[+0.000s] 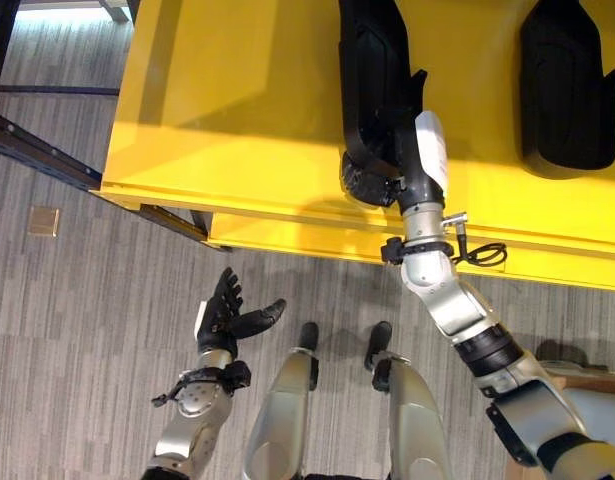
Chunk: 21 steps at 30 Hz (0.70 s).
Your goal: Move parts from the plastic box to the shelf.
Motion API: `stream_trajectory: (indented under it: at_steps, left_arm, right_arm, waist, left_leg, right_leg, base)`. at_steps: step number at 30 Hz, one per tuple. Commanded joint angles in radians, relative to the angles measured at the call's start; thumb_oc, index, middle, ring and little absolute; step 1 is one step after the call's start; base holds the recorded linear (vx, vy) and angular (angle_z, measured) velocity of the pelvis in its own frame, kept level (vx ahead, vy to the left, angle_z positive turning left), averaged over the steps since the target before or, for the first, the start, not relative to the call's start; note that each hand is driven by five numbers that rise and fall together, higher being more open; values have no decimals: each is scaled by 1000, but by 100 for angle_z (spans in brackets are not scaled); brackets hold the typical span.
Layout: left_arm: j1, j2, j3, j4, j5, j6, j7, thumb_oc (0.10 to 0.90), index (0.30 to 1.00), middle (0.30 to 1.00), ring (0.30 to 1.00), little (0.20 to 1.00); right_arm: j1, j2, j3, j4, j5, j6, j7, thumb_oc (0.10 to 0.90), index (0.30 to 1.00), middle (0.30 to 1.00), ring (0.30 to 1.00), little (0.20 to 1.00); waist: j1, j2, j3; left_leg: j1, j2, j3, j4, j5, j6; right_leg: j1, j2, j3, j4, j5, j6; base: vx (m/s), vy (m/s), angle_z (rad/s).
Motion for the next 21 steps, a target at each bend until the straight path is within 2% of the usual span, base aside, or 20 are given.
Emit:
stream_trajectory:
  at_steps: [1, 7, 8, 9, 10, 11, 21]
  left_arm:
    - [24, 73, 9, -165, 5, -90, 13, 900, 1000, 1000, 1000, 1000]
    - [22, 75, 8, -163, 5, -89, 14, 900, 1000, 1000, 1000, 1000]
    - [21, 75, 9, -163, 5, -89, 14, 900, 1000, 1000, 1000, 1000]
    - [21, 75, 9, -163, 5, -89, 14, 900, 1000, 1000, 1000, 1000]
    - [22, 74, 10, -163, 5, -88, 13, 900, 1000, 1000, 1000, 1000]
    - [22, 73, 9, -162, 4, -87, 13, 900, 1000, 1000, 1000, 1000]
    - [25, 72, 19, -167, 1, -82, 22, 900, 1000, 1000, 1000, 1000]
  right_arm:
    - [-138, 24, -34, -39, 10, -59, -55, 400, 300, 300, 300, 300]
    - [-139, 23, -29, -42, 16, -64, -46, 402, 303, 303, 303, 303]
    - [-139, 22, -27, -47, 19, -66, -41, 553, 514, 514, 514, 514]
    - [-139, 22, -27, -47, 19, -66, -41, 629, 621, 621, 621, 621]
    - [-137, 22, -22, -62, 32, -74, -32, 855, 937, 937, 937, 937]
    - [-137, 22, -19, -69, 35, -76, -31, 900, 1000, 1000, 1000, 1000]
    - [-116, 33, 21, -212, 72, -127, 20, 900, 1000, 1000, 1000, 1000]
  waist:
    - [14, 10, -13]
    - [12, 11, -13]
    - [12, 10, -13]
    - [12, 10, -13]
    - [12, 8, -13]
    - [11, 7, -13]
    - [7, -3, -13]
  left_leg:
    - [-10, 14, 0, 11, -4, 6]
    - [-14, 14, 1, 13, -3, 6]
    - [-14, 14, 1, 13, -3, 5]
    - [-14, 14, 1, 12, -3, 5]
    - [-16, 14, 1, 15, -4, 6]
    - [-16, 15, 2, 15, -4, 6]
    - [-11, 18, 6, 13, -4, 6]
  right_leg:
    - [67, -67, 62, 7, -22, 66]
    - [64, -65, 64, 5, -20, 65]
    - [64, -66, 64, 4, -20, 65]
    - [64, -66, 64, 4, -20, 65]
    - [62, -65, 65, 6, -20, 64]
    - [62, -65, 64, 7, -20, 64]
    - [66, -64, 67, 3, -18, 65]
  base:
    - [0, 0, 0]
    - [0, 0, 0]
    - [0, 0, 0]
    - [0, 0, 0]
    - [0, 0, 0]
    - [0, 0, 0]
    - [0, 0, 0]
